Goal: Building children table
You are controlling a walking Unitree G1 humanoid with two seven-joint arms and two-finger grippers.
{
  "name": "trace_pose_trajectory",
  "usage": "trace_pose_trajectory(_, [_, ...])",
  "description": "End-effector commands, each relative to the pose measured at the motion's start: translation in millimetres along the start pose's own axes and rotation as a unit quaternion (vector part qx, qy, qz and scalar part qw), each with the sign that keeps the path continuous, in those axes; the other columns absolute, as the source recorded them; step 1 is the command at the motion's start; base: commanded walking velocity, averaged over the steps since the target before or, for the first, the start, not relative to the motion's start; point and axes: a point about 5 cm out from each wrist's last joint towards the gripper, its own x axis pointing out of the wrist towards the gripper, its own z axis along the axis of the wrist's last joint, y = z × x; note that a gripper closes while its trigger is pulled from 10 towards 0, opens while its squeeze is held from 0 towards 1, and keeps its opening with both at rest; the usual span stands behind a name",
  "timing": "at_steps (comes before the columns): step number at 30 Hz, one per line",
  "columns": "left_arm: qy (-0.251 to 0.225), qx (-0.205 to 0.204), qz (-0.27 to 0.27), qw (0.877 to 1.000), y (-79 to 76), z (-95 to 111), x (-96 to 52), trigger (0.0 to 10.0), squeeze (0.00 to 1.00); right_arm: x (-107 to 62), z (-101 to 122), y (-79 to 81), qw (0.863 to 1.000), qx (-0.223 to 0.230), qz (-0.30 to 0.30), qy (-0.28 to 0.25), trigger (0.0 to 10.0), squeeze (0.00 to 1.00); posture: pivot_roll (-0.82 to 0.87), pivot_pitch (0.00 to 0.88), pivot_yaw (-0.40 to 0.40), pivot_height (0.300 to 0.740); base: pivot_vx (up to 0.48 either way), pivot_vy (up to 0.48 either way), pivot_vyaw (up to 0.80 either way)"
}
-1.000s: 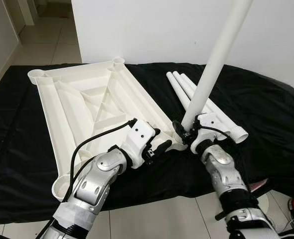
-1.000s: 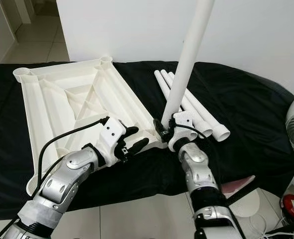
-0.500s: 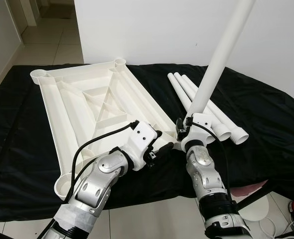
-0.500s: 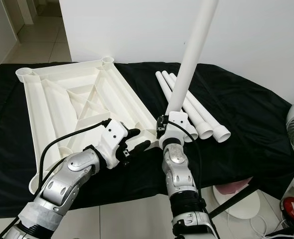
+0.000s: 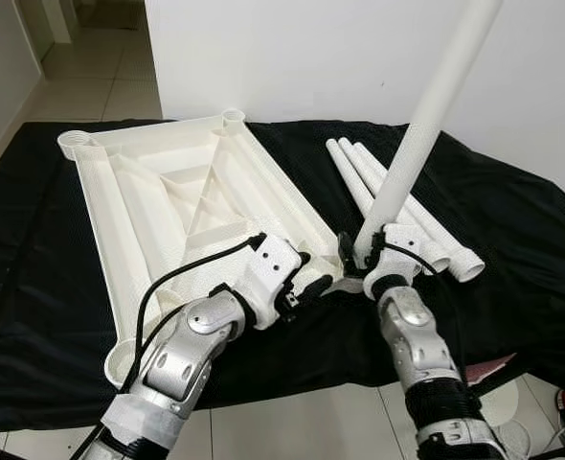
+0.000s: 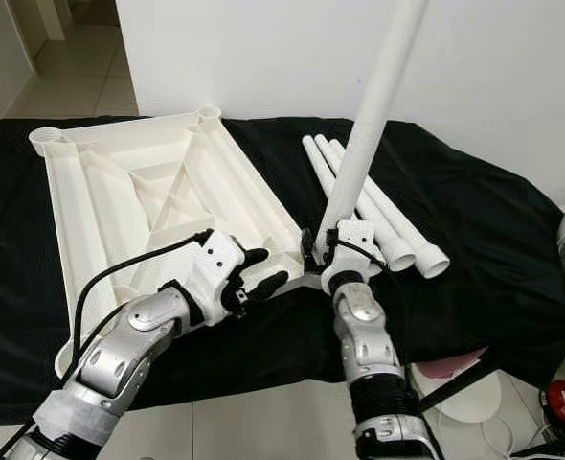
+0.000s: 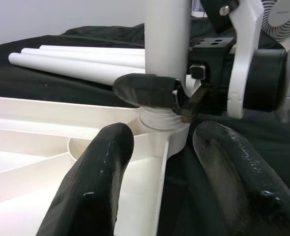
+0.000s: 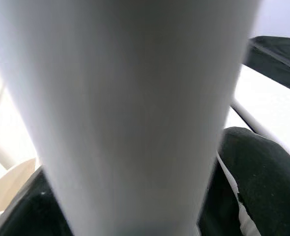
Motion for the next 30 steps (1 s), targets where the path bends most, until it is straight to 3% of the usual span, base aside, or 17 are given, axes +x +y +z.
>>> trace_pose_trajectory(1, [0.003,0.002,-0.005,1.0,-2.3,0,-0.2,10.0,0.0,-4.8,-5,-6.6,1.0,0.003,0.026,0.018,10.0,0.0,0.07,0.0,-0.071,0.74,0.0,0.0,0.0])
trace_pose_trajectory(5, [0.004,0.002,-0.005,1.0,-2.4,0,-0.1,10.0,0.0,-5.9,-6,-7.3,0.999,0.004,0.037,0.023,10.0,0.0,0.07,0.0,-0.071,0.74,0.0,0.0,0.0])
trace_pose_trajectory(7, [0.003,0.003,-0.009,1.0,-2.8,0,0.8,10.0,0.0,-9.0,-9,-5.9,0.991,-0.028,0.125,0.032,10.0,0.0,0.06,0.0,-0.065,0.74,0.0,0.0,0.0])
trace_pose_trajectory(8, [0.003,0.003,-0.009,1.0,-2.8,0,0.8,10.0,0.0,-9.0,-9,-5.9,0.991,-0.028,0.125,0.032,10.0,0.0,0.06,0.0,-0.065,0.74,0.0,0.0,0.0])
trace_pose_trajectory(10, [0.003,0.005,-0.012,1.0,-3.5,0,2.0,10.0,0.0,-7.7,-10,-6.8,0.98,-0.058,0.189,0.034,10.0,0.0,0.06,0.0,-0.063,0.74,0.0,0.0,0.0])
trace_pose_trajectory(15, [0.003,0.005,-0.013,1.0,-3.5,0,2.0,10.0,0.0,-1.2,-7,-7.8,0.972,-0.071,0.222,0.035,10.0,0.0,0.07,0.0,-0.063,0.74,0.0,0.0,0.0])
trace_pose_trajectory(16, [0.003,0.005,-0.012,1.0,-3.6,0,1.4,10.0,0.0,1.0,-6,-6.5,0.968,-0.074,0.237,0.035,4.9,0.0,0.08,0.0,-0.067,0.74,0.0,0.0,0.0])
trace_pose_trajectory(18, [0.004,0.006,-0.011,1.0,-3.8,0,0.7,10.0,0.0,2.5,-6,-5.6,0.965,-0.077,0.249,0.037,4.8,0.0,0.08,0.0,-0.067,0.74,0.0,0.0,0.0])
trace_pose_trajectory(23, [0.005,0.006,-0.008,1.0,-3.6,0,-0.8,10.0,0.0,6.2,-3,-6.6,0.958,-0.092,0.269,0.04,2.7,0.0,0.09,0.0,-0.068,0.74,0.0,0.0,0.0])
trace_pose_trajectory(24, [0.005,0.006,-0.008,1.0,-3.6,0,-0.8,10.0,0.0,6.2,-3,-6.6,0.958,-0.092,0.269,0.04,2.7,0.0,0.09,0.0,-0.068,0.74,0.0,0.0,0.0])
trace_pose_trajectory(25, [0.006,0.006,-0.007,1.0,-3.4,0,-1.0,10.0,0.0,6.9,-3,-7.5,0.956,-0.094,0.274,0.04,0.5,0.0,0.09,0.0,-0.068,0.74,0.0,0.0,0.0])
trace_pose_trajectory(26, [0.006,0.006,-0.007,1.0,-3.5,0,-1.1,10.0,0.0,7.8,-2,-9.0,0.956,-0.095,0.276,0.04,0.0,0.0,0.09,0.0,-0.068,0.74,0.0,0.0,0.0])
trace_pose_trajectory(30, [0.006,0.006,-0.007,1.0,-3.5,0,-1.4,10.0,0.0,8.5,-3,-11.0,0.956,-0.099,0.274,0.041,0.0,0.0,0.09,0.0,-0.068,0.74,0.0,0.0,0.0])
